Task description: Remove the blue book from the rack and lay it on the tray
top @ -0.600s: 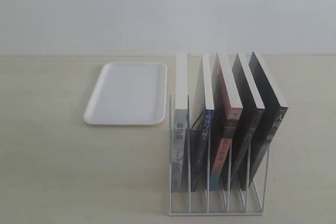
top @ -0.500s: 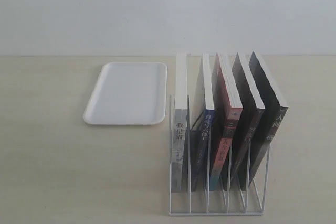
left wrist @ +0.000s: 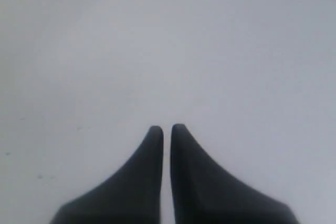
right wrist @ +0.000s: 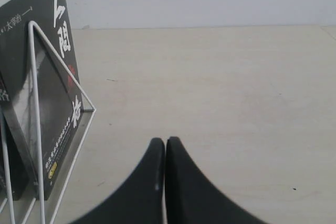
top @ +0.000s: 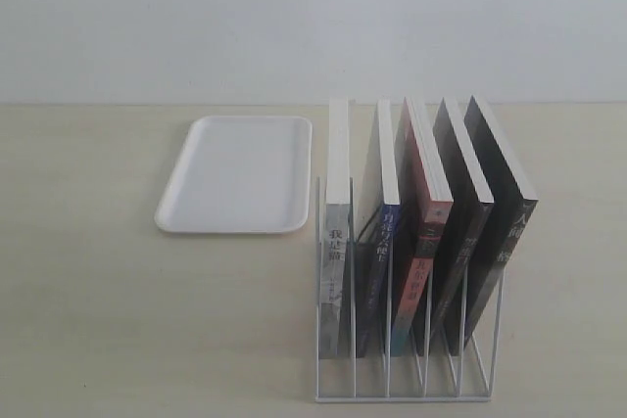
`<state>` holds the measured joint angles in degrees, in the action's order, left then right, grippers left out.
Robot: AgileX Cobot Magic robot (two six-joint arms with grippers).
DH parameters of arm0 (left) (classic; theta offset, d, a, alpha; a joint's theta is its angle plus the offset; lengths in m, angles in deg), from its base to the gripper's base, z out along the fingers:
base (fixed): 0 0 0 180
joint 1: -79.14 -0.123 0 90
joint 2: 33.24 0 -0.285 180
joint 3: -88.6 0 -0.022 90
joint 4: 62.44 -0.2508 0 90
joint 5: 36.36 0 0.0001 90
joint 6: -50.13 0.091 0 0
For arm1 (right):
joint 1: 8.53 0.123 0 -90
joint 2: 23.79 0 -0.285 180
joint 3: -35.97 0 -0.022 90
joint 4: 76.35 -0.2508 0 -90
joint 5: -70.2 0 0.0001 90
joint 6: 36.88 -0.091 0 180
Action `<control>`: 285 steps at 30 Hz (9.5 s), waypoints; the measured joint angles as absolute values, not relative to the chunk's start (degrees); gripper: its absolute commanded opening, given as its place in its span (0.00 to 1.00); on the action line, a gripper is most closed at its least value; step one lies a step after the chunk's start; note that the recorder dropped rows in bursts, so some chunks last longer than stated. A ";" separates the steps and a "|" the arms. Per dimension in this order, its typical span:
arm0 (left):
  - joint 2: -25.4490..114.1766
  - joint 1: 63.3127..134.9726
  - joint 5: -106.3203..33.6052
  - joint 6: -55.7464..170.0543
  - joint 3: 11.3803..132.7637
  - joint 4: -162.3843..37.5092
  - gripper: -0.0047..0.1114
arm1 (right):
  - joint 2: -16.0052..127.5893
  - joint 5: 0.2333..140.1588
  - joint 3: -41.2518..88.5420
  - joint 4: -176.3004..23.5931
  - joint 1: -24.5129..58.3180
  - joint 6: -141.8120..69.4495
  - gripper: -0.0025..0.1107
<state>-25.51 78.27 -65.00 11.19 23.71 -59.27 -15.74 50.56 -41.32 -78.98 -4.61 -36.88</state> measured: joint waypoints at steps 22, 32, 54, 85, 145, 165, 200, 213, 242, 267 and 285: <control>29.77 84.48 11.23 53.32 73.55 -48.95 0.08 | -15.74 50.56 -41.32 -78.98 -4.61 -36.88 0.02; 33.04 102.75 4.78 49.70 73.55 -50.60 0.08 | -15.74 50.56 -41.32 -78.98 -4.61 -36.88 0.02; 61.47 136.70 -3.52 17.63 90.34 -80.43 0.08 | -15.74 50.56 -41.32 -78.98 -4.61 -36.88 0.02; 80.94 137.93 8.95 11.68 114.88 -72.34 0.46 | -15.74 50.56 -41.32 -78.98 -4.61 -36.88 0.02; 91.06 138.86 18.37 4.80 119.30 -77.01 0.46 | -15.74 50.56 -41.32 -78.98 -4.61 -36.88 0.02; 91.18 138.86 18.37 4.68 119.52 -77.01 0.16 | -15.74 50.56 -41.32 -78.98 -4.61 -36.88 0.02; 82.11 138.86 19.31 7.42 121.88 -74.00 0.09 | -15.74 50.56 -41.32 -78.98 -4.61 -36.88 0.02; 81.69 138.86 22.09 9.21 125.51 -73.13 0.09 | -15.74 50.56 -41.32 -78.98 -4.61 -36.88 0.02; 82.64 138.86 18.04 7.17 119.83 -75.70 0.09 | -15.74 50.56 -41.32 -78.98 -4.61 -36.88 0.02; 88.59 138.86 20.48 6.35 119.67 -76.63 0.10 | -15.74 50.56 -41.32 -78.98 -4.61 -36.88 0.02; 88.49 138.86 20.10 7.66 119.58 -76.51 0.36 | -15.74 50.56 -41.32 -78.98 -4.61 -36.88 0.02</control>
<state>88.49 138.86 20.10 7.66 119.58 -76.51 -15.74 50.56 -41.32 -78.98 -4.61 -36.88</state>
